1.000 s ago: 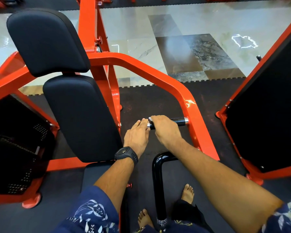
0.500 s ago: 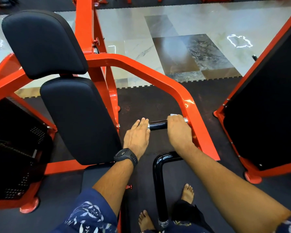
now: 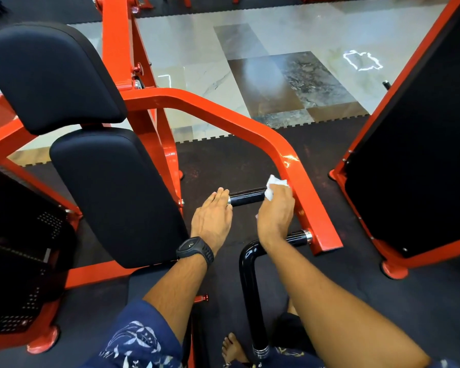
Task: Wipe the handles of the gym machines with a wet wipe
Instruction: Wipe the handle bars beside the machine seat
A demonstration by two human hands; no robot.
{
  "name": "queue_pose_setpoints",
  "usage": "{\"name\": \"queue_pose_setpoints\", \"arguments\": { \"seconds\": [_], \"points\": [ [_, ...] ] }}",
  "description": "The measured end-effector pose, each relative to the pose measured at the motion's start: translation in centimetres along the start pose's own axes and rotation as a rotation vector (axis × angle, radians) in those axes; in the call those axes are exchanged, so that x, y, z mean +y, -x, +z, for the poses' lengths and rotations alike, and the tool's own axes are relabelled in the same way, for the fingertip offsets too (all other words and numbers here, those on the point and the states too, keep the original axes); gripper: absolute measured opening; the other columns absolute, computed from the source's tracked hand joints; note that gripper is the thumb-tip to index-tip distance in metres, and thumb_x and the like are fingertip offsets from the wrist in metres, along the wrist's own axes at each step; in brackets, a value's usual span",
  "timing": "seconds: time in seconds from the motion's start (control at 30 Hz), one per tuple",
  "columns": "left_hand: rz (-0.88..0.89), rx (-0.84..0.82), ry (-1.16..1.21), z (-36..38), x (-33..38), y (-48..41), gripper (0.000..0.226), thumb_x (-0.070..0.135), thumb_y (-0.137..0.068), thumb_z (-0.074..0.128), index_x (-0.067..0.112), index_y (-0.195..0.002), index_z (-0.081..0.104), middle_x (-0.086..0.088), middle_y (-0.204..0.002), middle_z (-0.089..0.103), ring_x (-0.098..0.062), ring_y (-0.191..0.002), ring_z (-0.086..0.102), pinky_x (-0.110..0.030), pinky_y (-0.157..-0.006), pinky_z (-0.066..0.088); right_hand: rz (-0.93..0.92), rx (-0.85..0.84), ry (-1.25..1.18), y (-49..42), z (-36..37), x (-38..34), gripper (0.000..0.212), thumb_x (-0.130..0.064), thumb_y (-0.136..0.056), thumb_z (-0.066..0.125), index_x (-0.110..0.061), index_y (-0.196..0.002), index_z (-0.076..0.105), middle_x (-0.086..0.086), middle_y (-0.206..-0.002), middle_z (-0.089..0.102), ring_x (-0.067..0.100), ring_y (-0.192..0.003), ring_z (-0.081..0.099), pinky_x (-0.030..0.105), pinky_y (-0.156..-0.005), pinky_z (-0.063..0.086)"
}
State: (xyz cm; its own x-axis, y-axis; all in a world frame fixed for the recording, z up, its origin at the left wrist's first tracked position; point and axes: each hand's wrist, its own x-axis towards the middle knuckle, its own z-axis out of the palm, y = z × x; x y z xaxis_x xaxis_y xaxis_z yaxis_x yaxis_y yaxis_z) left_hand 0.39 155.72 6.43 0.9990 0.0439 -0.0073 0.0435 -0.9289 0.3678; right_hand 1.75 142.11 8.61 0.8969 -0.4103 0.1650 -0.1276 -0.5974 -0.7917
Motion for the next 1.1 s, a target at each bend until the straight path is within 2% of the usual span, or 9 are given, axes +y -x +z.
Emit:
{"name": "queue_pose_setpoints", "arguments": {
  "seconds": [0.17,0.33,0.47,0.57,0.7,0.8,0.93,1.03,1.1],
  "points": [
    [0.024,-0.010,0.015,-0.3,-0.4,0.0,0.049,0.029,-0.107,0.037,0.019,-0.155,0.032,0.002,-0.163,0.030,-0.014,-0.149,0.027,-0.039,-0.117,0.034,0.746,0.144,-0.506,0.1,2.7,-2.3,0.028,-0.006,-0.086,0.064,-0.007,-0.115,0.062,0.014,-0.115,0.066,0.030,-0.105,0.064,0.036,-0.094,0.050],
    [0.050,-0.020,0.016,-0.3,-0.7,-0.1,0.049,0.028,-0.107,0.038,0.018,-0.155,0.032,0.001,-0.162,0.030,-0.014,-0.149,0.028,-0.038,-0.116,0.034,0.822,0.153,-0.592,0.4,2.6,-3.1,0.009,0.001,-0.094,0.049,-0.001,-0.091,0.057,0.000,-0.065,0.055,0.014,-0.054,0.053,0.007,-0.046,0.040],
    [0.050,-0.022,0.038,-0.4,-0.7,0.0,0.050,0.026,-0.107,0.038,0.017,-0.156,0.029,0.000,-0.163,0.028,-0.014,-0.150,0.026,-0.037,-0.117,0.033,0.927,-0.010,-0.708,1.6,2.8,-4.3,0.023,0.009,-0.091,0.046,-0.006,-0.077,0.056,0.008,-0.076,0.058,0.019,-0.056,0.050,0.018,-0.042,0.041],
    [0.062,-0.018,0.027,-0.6,-0.7,0.0,0.050,0.025,-0.108,0.037,0.017,-0.156,0.029,0.000,-0.163,0.028,-0.014,-0.150,0.026,-0.036,-0.117,0.033,1.075,-0.074,-0.897,0.9,2.0,-4.9,0.027,0.005,-0.100,0.038,0.000,-0.115,0.060,0.011,-0.103,0.059,0.020,-0.073,0.055,0.024,-0.046,0.039],
    [0.052,-0.032,0.040,-0.5,-0.7,-0.1,0.050,0.022,-0.108,0.036,0.017,-0.157,0.026,0.000,-0.164,0.025,-0.015,-0.150,0.024,-0.037,-0.117,0.033,1.012,-0.166,-0.927,2.8,2.2,-5.4,0.025,0.018,-0.089,0.046,-0.001,-0.079,0.057,0.008,-0.073,0.056,0.015,-0.061,0.054,0.031,-0.068,0.057],
    [0.055,-0.037,0.094,-0.5,-0.8,0.1,0.056,0.014,-0.104,0.043,0.016,-0.157,0.027,-0.001,-0.164,0.025,-0.015,-0.151,0.024,-0.037,-0.119,0.030,0.964,-0.222,-0.930,2.9,1.6,-5.1,0.011,0.021,-0.086,0.055,0.013,-0.090,0.061,0.006,-0.069,0.055,0.019,-0.079,0.063,0.048,-0.096,0.051],
    [0.051,-0.029,0.138,-0.5,-1.0,0.2,0.057,0.012,-0.102,0.047,0.016,-0.156,0.029,-0.001,-0.163,0.028,-0.015,-0.151,0.025,-0.036,-0.119,0.030,0.694,-0.166,-0.691,3.0,1.4,-3.8,0.024,0.008,-0.085,0.063,-0.009,-0.068,0.065,0.000,-0.069,0.063,0.019,-0.073,0.061,0.030,-0.069,0.053],
    [0.032,-0.019,0.164,-0.3,-1.1,0.2,0.046,0.021,-0.107,0.039,0.020,-0.153,0.035,-0.001,-0.160,0.035,-0.016,-0.149,0.029,-0.039,-0.116,0.036,0.102,-0.153,-0.272,2.9,0.6,-3.4,0.027,-0.004,-0.094,0.055,-0.014,-0.110,0.074,-0.011,-0.103,0.068,0.007,-0.097,0.061,0.021,-0.086,0.047],
    [0.040,-0.004,0.182,-0.3,-1.1,0.3,0.043,0.019,-0.106,0.040,0.023,-0.149,0.041,-0.001,-0.155,0.043,-0.017,-0.147,0.033,-0.042,-0.111,0.041,-0.175,-0.398,-0.197,2.4,0.7,-3.1,0.042,-0.019,-0.102,0.047,-0.021,-0.143,0.053,-0.015,-0.137,0.052,-0.010,-0.119,0.049,0.022,-0.107,0.035]
  ]
}}
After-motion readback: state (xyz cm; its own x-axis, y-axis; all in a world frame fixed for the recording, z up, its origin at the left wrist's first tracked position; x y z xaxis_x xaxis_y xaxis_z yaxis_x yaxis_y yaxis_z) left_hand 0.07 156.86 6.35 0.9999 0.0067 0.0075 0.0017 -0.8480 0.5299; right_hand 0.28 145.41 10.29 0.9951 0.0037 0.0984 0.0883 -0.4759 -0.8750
